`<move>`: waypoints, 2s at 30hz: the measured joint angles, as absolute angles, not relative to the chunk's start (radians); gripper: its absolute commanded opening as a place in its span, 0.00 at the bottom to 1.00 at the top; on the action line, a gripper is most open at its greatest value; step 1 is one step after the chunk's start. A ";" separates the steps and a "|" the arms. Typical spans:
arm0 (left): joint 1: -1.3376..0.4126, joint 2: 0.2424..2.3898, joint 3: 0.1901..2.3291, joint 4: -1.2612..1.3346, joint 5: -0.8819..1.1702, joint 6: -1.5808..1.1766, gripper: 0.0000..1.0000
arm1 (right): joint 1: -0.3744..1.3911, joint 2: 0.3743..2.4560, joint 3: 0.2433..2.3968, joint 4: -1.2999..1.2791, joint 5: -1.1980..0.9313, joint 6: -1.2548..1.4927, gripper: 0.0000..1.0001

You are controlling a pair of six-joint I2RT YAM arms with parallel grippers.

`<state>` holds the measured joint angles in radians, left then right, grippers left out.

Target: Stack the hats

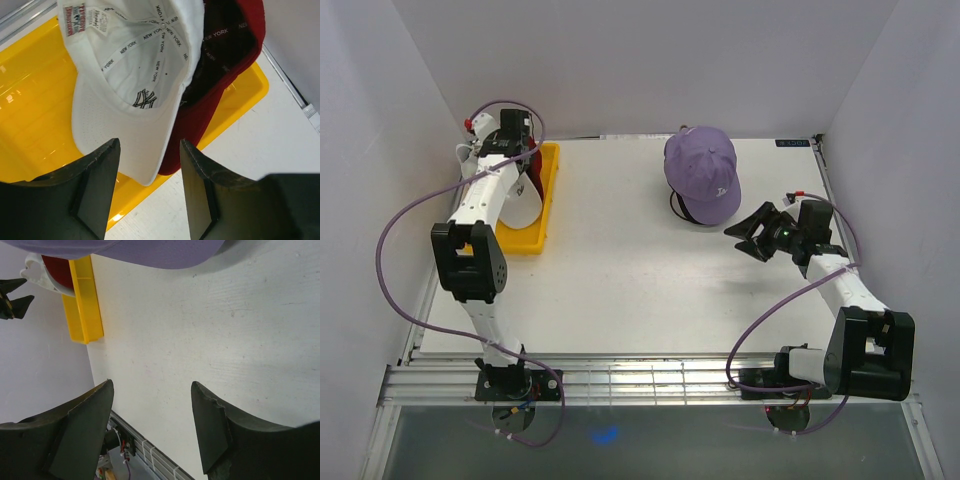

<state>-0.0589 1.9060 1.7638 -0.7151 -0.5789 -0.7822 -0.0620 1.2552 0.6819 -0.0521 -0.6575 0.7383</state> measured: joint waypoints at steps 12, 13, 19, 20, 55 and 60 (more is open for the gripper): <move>-0.059 1.959 1.748 -0.651 -0.511 -0.775 0.61 | -0.058 1.255 0.672 -0.057 -0.663 0.724 0.69; -0.059 1.960 1.741 -0.650 -0.510 -0.775 0.61 | -0.058 1.255 0.670 -0.058 -0.664 0.724 0.69; -0.059 1.985 1.724 -0.640 -0.505 -0.776 0.61 | -0.058 1.255 0.657 -0.059 -0.669 0.719 0.69; -0.058 1.992 1.724 -0.637 -0.504 -0.776 0.61 | -0.058 1.255 0.657 -0.059 -0.670 0.717 0.69; -0.032 1.763 1.705 -0.741 -0.488 -0.757 0.00 | -0.056 1.250 0.660 -0.060 -0.684 0.725 0.69; -0.029 1.691 1.713 -0.751 -0.484 -0.759 0.00 | -0.051 1.250 0.680 -0.066 -0.685 0.734 0.69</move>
<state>-0.0292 1.6909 1.7134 -0.7506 -0.4843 -0.7589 -0.0505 1.2495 0.6796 -0.0658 -0.6846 0.7338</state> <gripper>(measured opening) 0.063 0.689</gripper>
